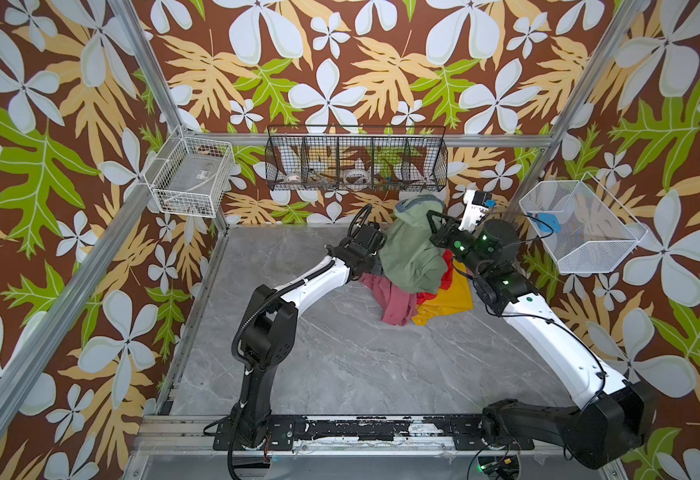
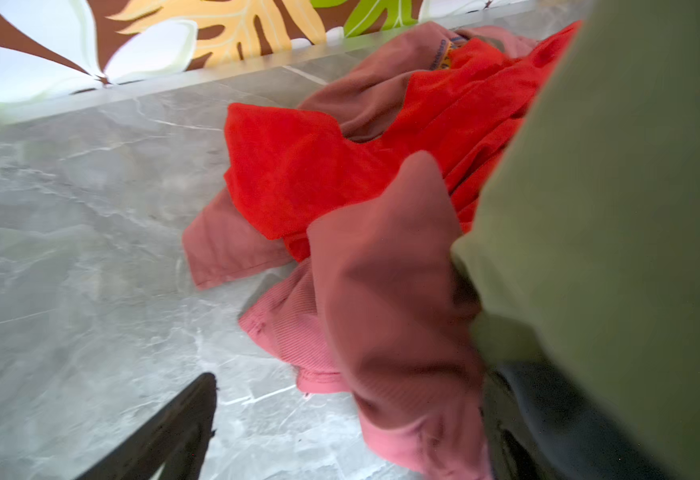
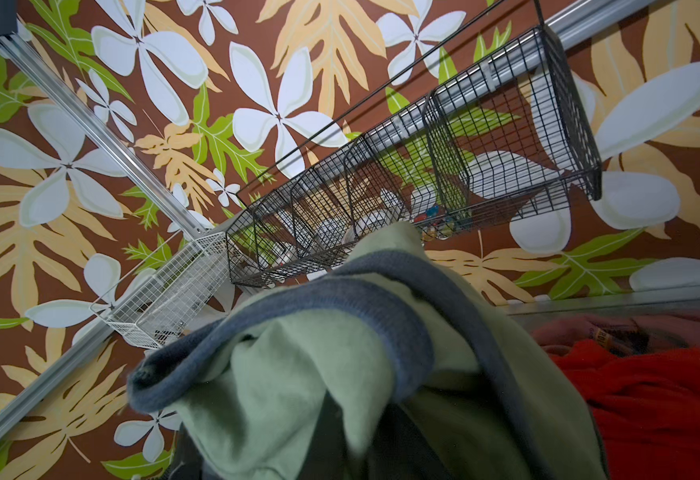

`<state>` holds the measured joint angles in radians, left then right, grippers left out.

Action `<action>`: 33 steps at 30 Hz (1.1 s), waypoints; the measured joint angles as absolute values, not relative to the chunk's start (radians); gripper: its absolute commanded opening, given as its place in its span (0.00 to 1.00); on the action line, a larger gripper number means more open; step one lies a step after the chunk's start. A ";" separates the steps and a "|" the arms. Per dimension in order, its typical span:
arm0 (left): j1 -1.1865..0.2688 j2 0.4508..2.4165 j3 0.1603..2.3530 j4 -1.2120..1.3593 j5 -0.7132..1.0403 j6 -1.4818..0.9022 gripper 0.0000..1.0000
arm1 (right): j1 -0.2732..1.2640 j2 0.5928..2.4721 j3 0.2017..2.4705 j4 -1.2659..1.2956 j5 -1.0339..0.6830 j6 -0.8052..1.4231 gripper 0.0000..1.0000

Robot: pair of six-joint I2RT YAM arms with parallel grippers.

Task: Pick out a specific cloth from the pile
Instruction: 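Raise the green shirt high with the right gripper, pulling it free, then grasp the green shirt's collar with the left gripper near the right gripper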

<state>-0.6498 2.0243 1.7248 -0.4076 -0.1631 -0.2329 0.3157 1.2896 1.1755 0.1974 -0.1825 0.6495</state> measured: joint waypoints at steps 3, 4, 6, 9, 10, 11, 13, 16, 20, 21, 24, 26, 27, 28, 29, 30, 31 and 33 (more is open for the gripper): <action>-0.650 2.022 1.716 -0.446 -0.214 -0.225 1.00 | 0.316 1.304 1.147 0.213 -0.181 0.648 0.00; -0.649 2.015 1.703 -0.453 -0.230 -0.221 1.00 | 0.316 1.308 1.134 0.216 -0.178 0.648 0.00; -0.649 1.993 1.676 -0.472 -0.258 -0.212 1.00 | 0.316 1.313 1.114 0.214 -0.174 0.646 0.00; -0.647 1.936 1.634 -0.485 -0.290 -0.210 1.00 | 0.311 1.316 1.104 0.202 -0.158 0.640 0.00; -0.647 1.913 1.621 -0.484 -0.296 -0.208 1.00 | 0.307 1.315 1.104 0.201 -0.157 0.635 0.00; -0.647 1.886 1.608 -0.483 -0.303 -0.207 1.00 | 0.301 1.314 1.106 0.200 -0.157 0.626 0.00; -0.647 1.851 1.596 -0.481 -0.310 -0.198 1.00 | 0.293 1.311 1.111 0.194 -0.156 0.619 0.00; -0.647 1.807 1.571 -0.473 -0.313 -0.181 1.00 | 0.284 1.311 1.113 0.189 -0.157 0.612 0.00; -0.647 1.708 1.474 -0.427 -0.272 -0.169 1.00 | 0.282 1.311 1.113 0.189 -0.189 0.601 0.00; -0.646 1.679 1.449 -0.409 -0.255 -0.158 1.00 | 0.282 1.312 1.113 0.191 -0.200 0.601 0.00; -0.646 1.605 1.397 -0.340 -0.199 -0.143 1.00 | 0.282 1.319 1.111 0.193 -0.237 0.596 0.00; -0.646 1.563 1.378 -0.309 -0.167 -0.126 1.00 | 0.282 1.319 1.103 0.189 -0.236 0.592 0.00; -0.646 1.548 1.372 -0.294 -0.149 -0.126 1.00 | 0.282 1.320 1.102 0.188 -0.236 0.589 0.00; -0.646 1.528 1.364 -0.277 -0.126 -0.121 1.00 | 0.282 1.321 1.102 0.187 -0.238 0.584 0.00; -0.647 1.512 1.358 -0.259 -0.102 -0.113 1.00 | 0.281 1.323 1.102 0.187 -0.243 0.578 0.00; -0.648 1.500 1.354 -0.237 -0.081 -0.104 1.00 | 0.281 1.327 1.106 0.187 -0.252 0.575 0.00; -0.649 1.492 1.352 -0.213 -0.060 -0.103 1.00 | 0.281 1.333 1.110 0.189 -0.264 0.574 0.00; -0.651 1.492 1.350 -0.166 -0.009 -0.099 1.00 | 0.282 1.340 1.112 0.192 -0.290 0.571 0.00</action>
